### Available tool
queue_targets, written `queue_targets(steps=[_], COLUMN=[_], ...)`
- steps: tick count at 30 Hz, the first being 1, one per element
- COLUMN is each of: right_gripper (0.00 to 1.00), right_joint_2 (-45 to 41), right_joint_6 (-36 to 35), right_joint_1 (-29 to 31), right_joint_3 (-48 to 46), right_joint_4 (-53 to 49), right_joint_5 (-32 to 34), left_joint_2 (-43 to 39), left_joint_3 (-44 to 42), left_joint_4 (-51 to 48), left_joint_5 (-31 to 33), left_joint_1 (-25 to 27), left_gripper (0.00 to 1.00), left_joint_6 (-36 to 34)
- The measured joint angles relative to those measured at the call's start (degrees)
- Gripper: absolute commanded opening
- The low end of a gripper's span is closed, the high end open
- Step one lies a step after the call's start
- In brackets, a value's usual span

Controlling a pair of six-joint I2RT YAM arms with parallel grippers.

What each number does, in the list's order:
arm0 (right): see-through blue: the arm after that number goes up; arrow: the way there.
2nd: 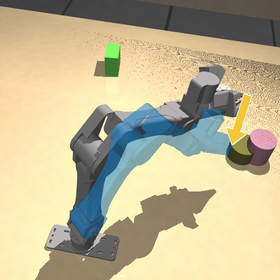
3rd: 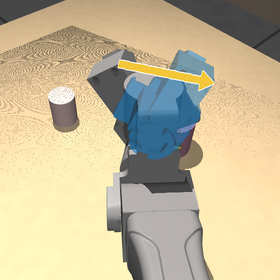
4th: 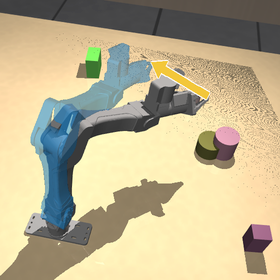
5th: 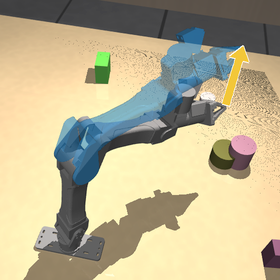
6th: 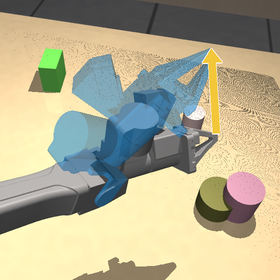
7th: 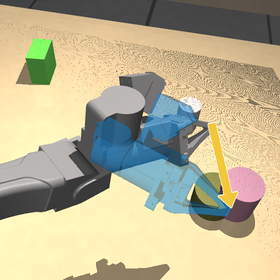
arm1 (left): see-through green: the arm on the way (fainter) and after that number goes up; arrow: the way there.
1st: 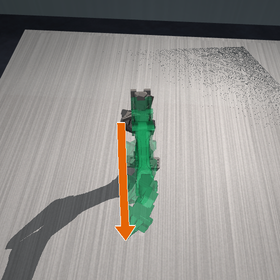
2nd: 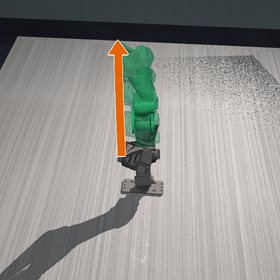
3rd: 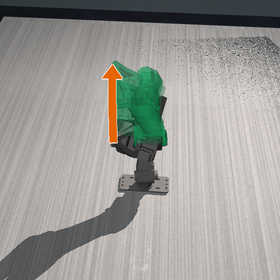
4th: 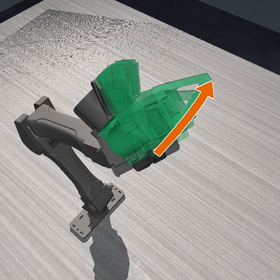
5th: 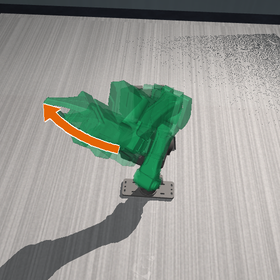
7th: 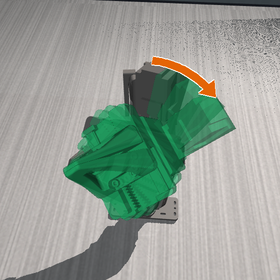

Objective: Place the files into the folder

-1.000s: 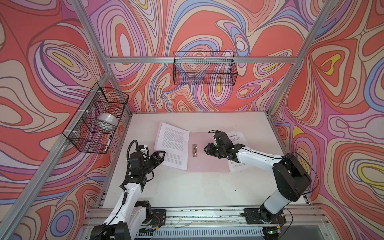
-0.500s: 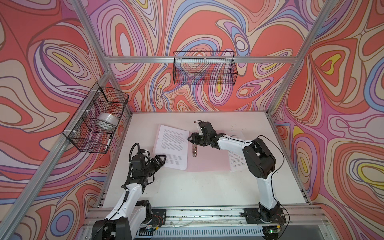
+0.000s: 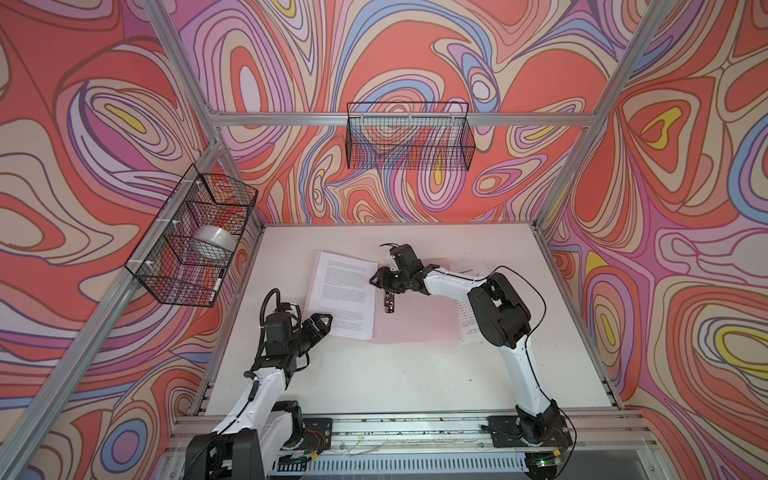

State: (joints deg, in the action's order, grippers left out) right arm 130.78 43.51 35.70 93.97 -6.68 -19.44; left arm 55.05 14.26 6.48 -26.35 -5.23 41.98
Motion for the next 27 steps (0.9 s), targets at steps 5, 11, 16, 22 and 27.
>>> queue_targets(steps=[5, 11, 16, 22, 27], right_gripper=[0.52, 0.52, 0.51, 0.51, 0.50], right_joint_2=[1.20, 3.08, 3.56, 3.78, 3.74], right_joint_6=[0.52, 1.09, 1.22, 1.77, 2.21], right_joint_1=[0.11, 0.50, 1.27, 3.02, 3.67], right_joint_3=[1.51, 3.23, 3.96, 4.28, 3.26], right_joint_4=[-0.20, 0.09, 0.11, 0.57, 2.51], right_joint_5=[-0.52, -1.33, -1.42, -1.57, -1.88], left_joint_2=[1.22, 1.73, 2.69, 3.54, 3.58], left_joint_3=[0.00, 0.02, 0.13, 0.66, 0.68], left_joint_4=[0.87, 1.07, 1.49, 2.34, 2.38], left_joint_5=[-0.24, -0.63, -1.07, -1.75, -1.90], left_joint_1=[0.00, 0.00, 0.00, 0.00, 0.00], left_gripper=[0.80, 0.80, 0.80, 0.80, 0.80], left_joint_6=[-0.28, -0.48, -0.83, -0.83, -0.85])
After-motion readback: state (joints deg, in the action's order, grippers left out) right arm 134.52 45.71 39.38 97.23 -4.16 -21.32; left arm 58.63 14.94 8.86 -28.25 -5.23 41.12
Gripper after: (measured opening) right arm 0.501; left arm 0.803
